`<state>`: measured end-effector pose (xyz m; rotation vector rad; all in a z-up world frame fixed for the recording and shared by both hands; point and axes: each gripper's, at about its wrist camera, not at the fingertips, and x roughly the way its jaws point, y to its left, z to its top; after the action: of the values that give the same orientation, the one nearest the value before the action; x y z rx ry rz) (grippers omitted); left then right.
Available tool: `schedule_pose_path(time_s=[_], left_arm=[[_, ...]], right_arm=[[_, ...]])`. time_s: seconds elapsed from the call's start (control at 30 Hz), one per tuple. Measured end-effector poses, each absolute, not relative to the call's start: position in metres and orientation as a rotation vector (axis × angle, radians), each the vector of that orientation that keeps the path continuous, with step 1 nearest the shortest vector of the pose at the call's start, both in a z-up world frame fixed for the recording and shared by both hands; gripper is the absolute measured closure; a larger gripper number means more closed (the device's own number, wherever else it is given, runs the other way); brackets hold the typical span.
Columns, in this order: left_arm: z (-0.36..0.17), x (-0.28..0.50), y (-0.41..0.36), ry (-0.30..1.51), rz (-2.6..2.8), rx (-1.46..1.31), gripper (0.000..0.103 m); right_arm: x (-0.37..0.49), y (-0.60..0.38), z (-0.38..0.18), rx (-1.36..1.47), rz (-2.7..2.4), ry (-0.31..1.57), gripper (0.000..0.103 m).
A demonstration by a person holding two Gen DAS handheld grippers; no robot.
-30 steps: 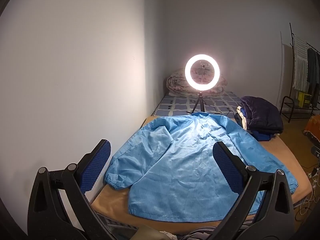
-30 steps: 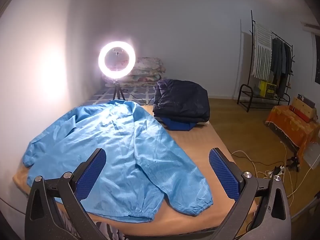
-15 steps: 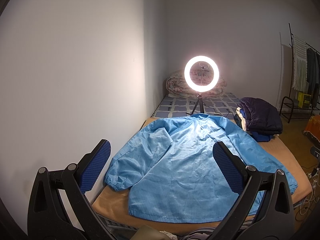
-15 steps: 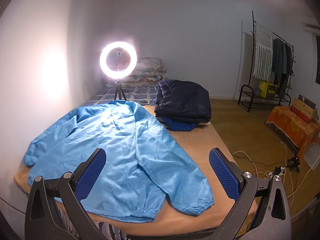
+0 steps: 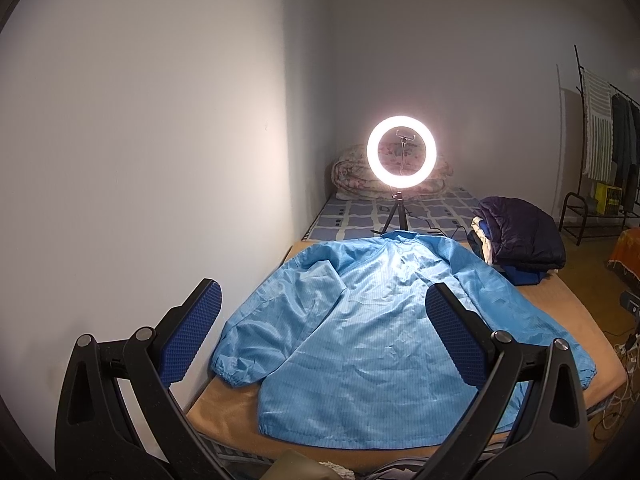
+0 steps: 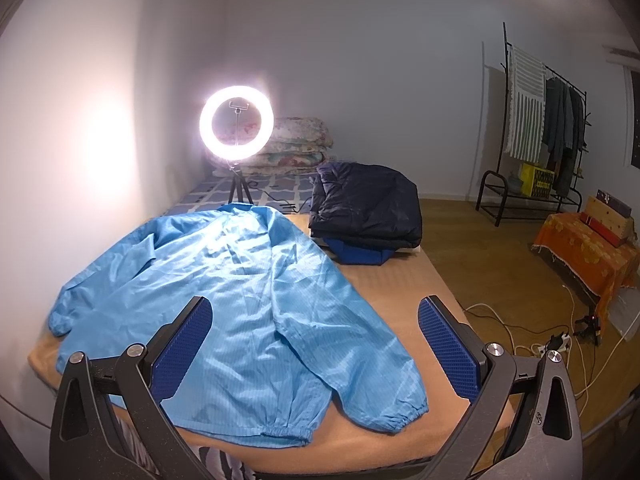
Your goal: Fold large clothes
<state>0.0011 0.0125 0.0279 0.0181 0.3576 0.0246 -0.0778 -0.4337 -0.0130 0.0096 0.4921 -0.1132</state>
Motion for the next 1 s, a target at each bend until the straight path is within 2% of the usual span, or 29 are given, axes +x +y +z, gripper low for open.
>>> schedule_pose_path(time_s=[1.0], left_arm=[[0.0342, 0.0042, 0.0111, 0.35, 0.029, 0.031, 0.0]], right_arm=[[-0.0765, -0.4348, -0.0099, 0.012, -0.116, 0.492, 0.001]])
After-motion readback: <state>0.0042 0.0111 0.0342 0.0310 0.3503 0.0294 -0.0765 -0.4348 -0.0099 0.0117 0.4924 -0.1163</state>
